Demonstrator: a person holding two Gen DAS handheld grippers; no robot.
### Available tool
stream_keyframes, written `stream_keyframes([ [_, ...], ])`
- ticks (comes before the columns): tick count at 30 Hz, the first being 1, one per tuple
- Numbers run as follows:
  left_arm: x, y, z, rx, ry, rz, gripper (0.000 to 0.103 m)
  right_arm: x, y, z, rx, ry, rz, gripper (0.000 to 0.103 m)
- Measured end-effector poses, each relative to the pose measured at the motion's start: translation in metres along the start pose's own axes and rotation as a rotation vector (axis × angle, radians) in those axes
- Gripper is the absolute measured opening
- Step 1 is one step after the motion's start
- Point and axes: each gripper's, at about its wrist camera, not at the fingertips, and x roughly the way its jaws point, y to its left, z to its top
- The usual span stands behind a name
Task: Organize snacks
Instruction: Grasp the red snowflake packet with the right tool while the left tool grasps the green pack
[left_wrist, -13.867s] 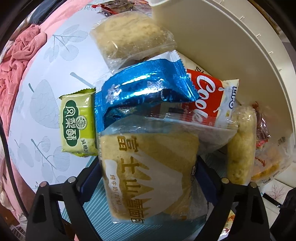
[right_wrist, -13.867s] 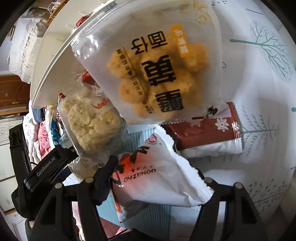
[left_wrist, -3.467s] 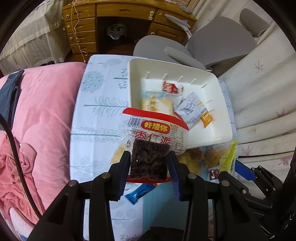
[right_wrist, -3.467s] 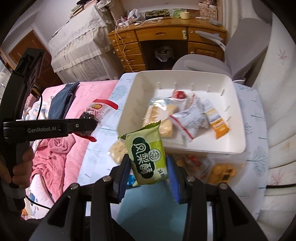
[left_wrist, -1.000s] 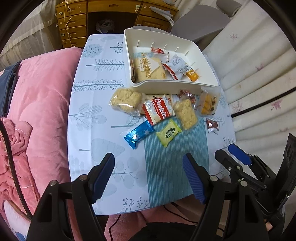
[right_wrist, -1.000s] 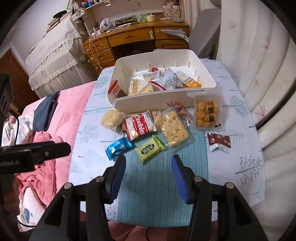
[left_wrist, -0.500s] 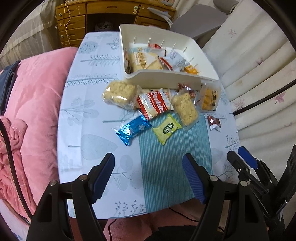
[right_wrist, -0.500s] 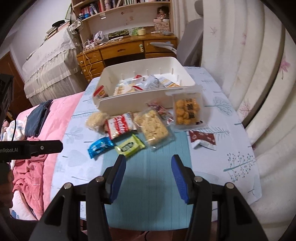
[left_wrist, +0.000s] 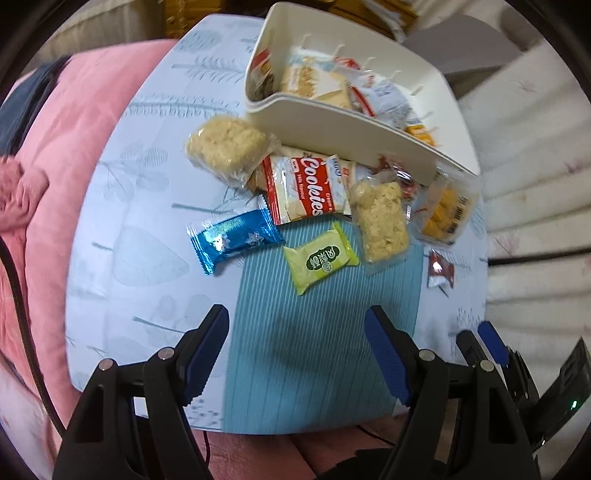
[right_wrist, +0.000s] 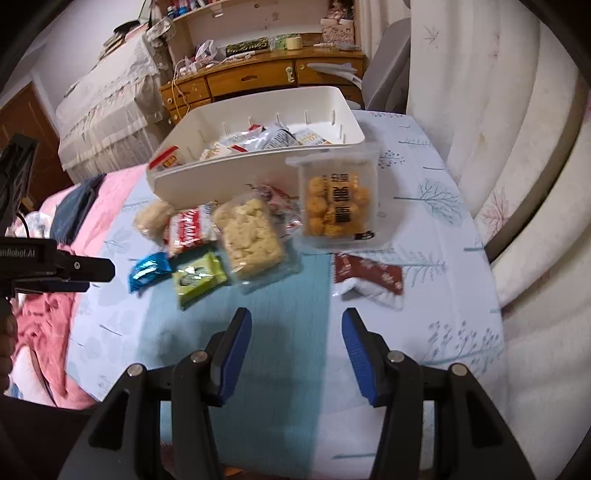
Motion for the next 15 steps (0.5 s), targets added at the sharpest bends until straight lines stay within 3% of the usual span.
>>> stream_keyframes([
  [15, 0.059, -0.015, 0.019, -0.259, -0.031, 0.097, 0.075, 0.043, -0.050, 0.025, -0.228, 0.099, 0.109, 0.051],
])
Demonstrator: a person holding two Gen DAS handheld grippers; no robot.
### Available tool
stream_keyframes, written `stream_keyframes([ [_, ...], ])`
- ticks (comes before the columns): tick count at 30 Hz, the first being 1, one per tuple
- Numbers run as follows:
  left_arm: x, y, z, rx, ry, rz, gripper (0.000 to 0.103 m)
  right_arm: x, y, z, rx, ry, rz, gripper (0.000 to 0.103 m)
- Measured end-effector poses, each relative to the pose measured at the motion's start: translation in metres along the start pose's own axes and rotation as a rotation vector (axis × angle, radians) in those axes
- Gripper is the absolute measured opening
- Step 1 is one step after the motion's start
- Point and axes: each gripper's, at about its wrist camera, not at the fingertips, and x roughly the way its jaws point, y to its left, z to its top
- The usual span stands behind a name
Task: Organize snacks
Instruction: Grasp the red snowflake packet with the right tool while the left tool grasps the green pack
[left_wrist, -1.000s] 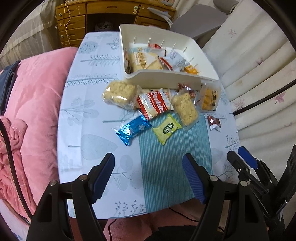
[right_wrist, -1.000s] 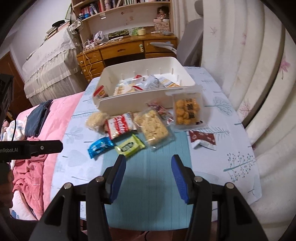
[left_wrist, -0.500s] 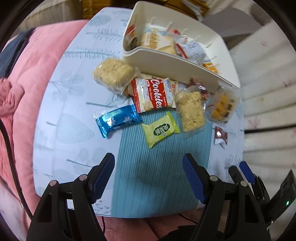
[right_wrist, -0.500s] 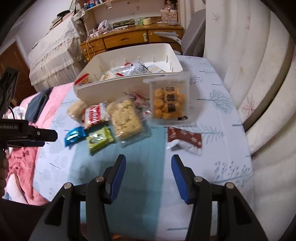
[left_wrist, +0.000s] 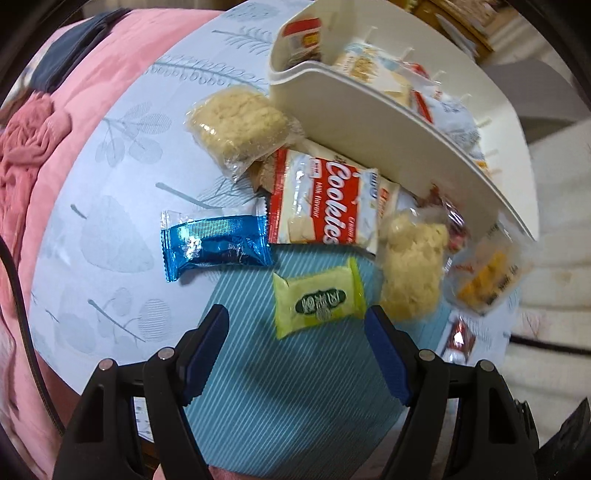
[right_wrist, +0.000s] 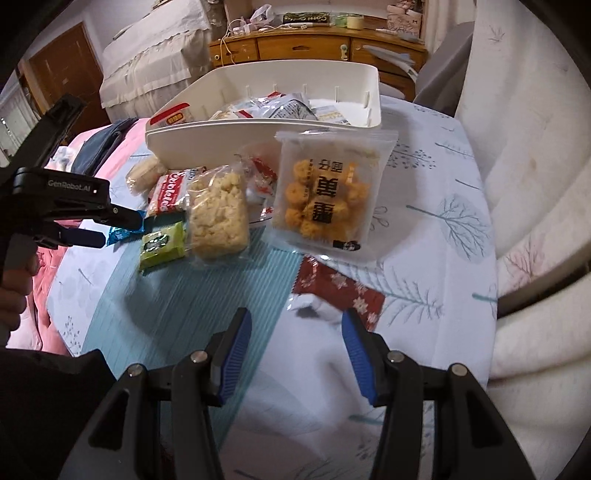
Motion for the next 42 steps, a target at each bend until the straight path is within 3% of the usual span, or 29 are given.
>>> stream_keyframes([
  [12, 0.037, -0.008, -0.007, -0.120, -0.001, 0.048, 0.075, 0.034, -0.028, 0.005, -0.065, 0.080, 0.037, 0.051],
  [28, 0.058, -0.034, -0.018, -0.134, -0.053, 0.100, 0.073, 0.067, -0.024, 0.010, -0.186, 0.130, 0.091, 0.051],
  [33, 0.058, -0.038, -0.019, -0.136, -0.056, 0.117, 0.065, 0.070, -0.023, 0.012, -0.193, 0.131, 0.110, 0.046],
  [34, 0.056, -0.038, -0.020, -0.131, -0.060, 0.115, 0.059, 0.070, -0.023, 0.011, -0.194, 0.132, 0.113, 0.044],
  [42, 0.055, -0.045, -0.016, -0.119, -0.063, 0.123, 0.053, 0.068, -0.026, 0.012, -0.181, 0.129, 0.127, 0.035],
])
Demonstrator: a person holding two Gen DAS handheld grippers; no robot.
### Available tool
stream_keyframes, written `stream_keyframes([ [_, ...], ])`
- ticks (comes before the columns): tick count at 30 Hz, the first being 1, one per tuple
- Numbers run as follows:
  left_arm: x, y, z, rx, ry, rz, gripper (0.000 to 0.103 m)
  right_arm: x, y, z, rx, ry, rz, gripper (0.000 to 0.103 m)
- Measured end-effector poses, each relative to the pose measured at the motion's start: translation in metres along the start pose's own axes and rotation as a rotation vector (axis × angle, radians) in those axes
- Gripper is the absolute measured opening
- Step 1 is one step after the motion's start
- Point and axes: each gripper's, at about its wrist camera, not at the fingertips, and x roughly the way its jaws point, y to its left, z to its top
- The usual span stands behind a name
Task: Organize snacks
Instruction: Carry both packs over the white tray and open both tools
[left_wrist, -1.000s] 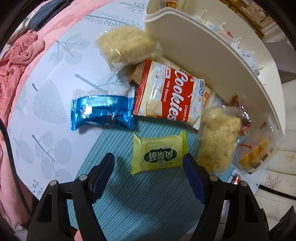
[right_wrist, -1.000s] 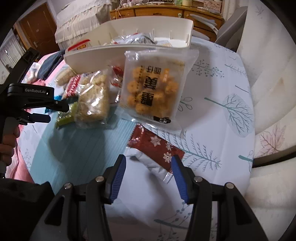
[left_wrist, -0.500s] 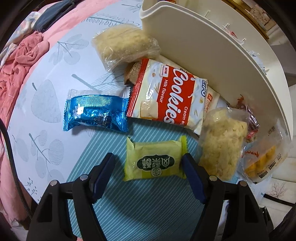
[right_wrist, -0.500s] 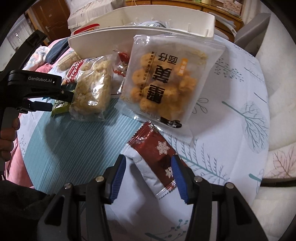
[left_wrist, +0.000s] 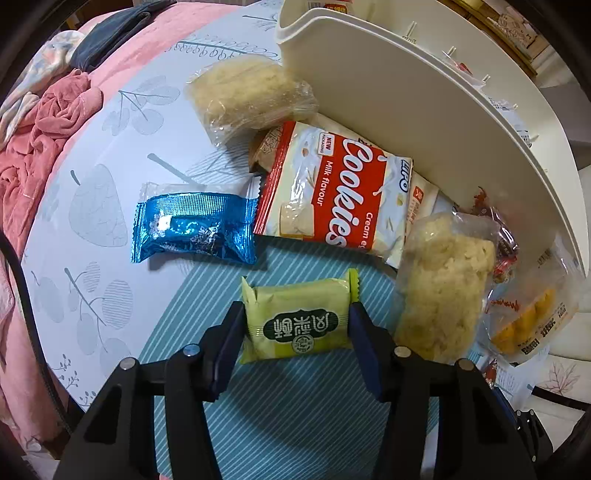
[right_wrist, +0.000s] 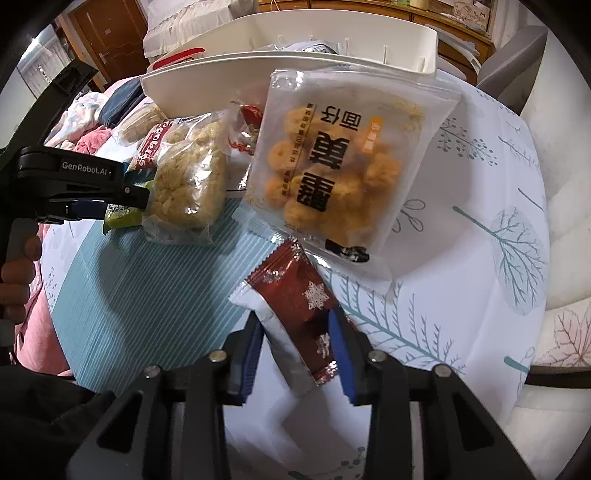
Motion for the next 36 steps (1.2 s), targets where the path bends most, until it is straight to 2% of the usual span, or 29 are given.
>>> stream_keyframes([
  [12, -0.005, 0.013, -0.013, 0.037, 0.079, -0.015, 0.052, -0.008, 0.003, -0.003, 0.072, 0.010, 0.060, 0.023],
  [21, -0.011, 0.026, -0.029, 0.136, 0.147, -0.002, 0.052, -0.012, 0.009, -0.010, 0.164, 0.014, 0.136, 0.020],
  [26, -0.018, 0.042, -0.034, 0.153, 0.174, -0.002, 0.052, -0.009, 0.020, -0.008, 0.195, 0.028, 0.183, 0.019],
  [36, -0.046, 0.065, 0.000, 0.212, 0.238, -0.027, 0.052, -0.006, 0.058, 0.022, 0.162, 0.022, 0.297, 0.016],
])
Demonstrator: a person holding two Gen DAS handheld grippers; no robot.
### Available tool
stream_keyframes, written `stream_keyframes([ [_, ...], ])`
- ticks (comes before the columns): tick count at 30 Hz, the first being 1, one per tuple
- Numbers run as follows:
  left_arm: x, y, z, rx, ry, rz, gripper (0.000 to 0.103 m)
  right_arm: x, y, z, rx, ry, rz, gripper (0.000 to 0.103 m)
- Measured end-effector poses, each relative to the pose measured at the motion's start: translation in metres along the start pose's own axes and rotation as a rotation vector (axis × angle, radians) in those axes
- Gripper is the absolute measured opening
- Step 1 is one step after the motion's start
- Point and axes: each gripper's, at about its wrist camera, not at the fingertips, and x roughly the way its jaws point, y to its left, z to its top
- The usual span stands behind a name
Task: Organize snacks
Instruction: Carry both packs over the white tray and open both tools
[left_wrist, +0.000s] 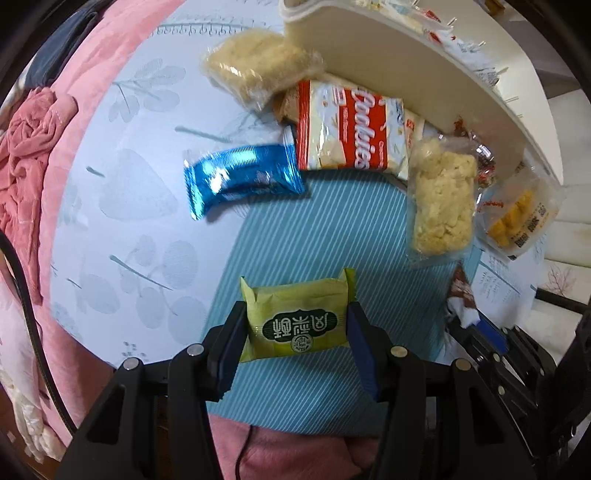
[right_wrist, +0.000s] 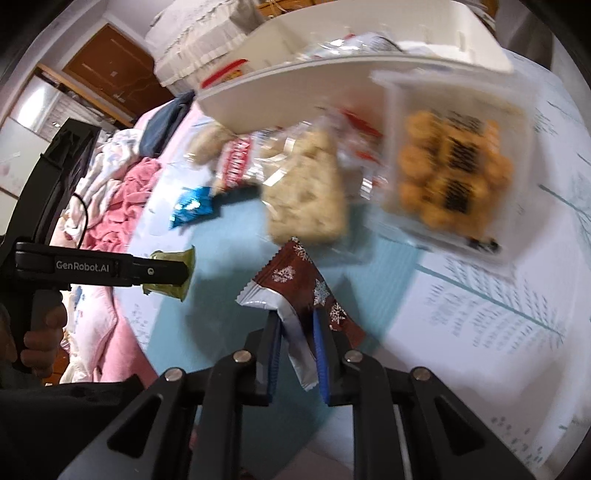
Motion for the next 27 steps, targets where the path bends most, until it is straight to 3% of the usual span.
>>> stream_keyframes([
  [4, -0.028, 0.009, 0.015, 0.033, -0.012, -0.020, 0.052, -0.002, 0.019, 0.018, -0.015, -0.022, 0.039, 0.016],
  [16, -0.112, 0.004, 0.084, 0.173, -0.131, 0.035, 0.052, -0.036, 0.063, 0.084, -0.024, -0.180, 0.134, 0.016],
  [27, -0.145, -0.018, 0.146, 0.276, -0.241, -0.021, 0.052, -0.061, 0.055, 0.130, 0.041, -0.346, 0.086, 0.016],
])
